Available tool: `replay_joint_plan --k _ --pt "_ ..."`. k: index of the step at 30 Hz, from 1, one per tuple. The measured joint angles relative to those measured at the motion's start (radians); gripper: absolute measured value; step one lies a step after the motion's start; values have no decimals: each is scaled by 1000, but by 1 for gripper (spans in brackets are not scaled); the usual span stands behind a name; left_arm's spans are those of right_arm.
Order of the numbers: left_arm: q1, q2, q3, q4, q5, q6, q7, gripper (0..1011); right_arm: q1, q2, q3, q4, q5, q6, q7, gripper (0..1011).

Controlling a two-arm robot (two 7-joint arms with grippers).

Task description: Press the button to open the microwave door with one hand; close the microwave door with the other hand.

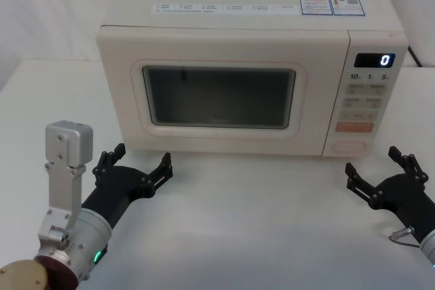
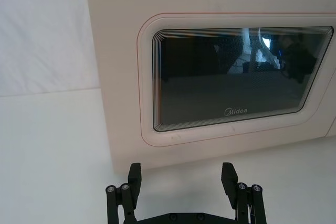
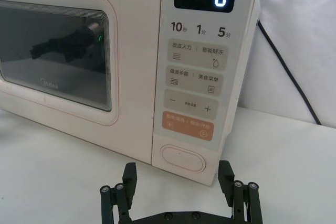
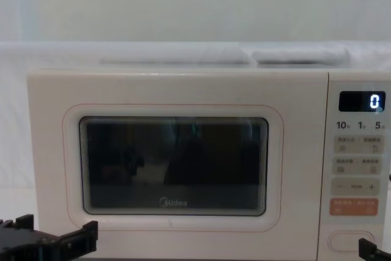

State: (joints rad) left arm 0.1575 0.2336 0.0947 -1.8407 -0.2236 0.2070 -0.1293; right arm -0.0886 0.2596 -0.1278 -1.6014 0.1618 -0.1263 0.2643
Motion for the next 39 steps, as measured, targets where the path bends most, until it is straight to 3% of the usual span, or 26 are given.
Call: replay_joint_plan --k 39 --pt "0 0 0 0 0 0 0 1001 0 0 0 0 0 0 0 1001"
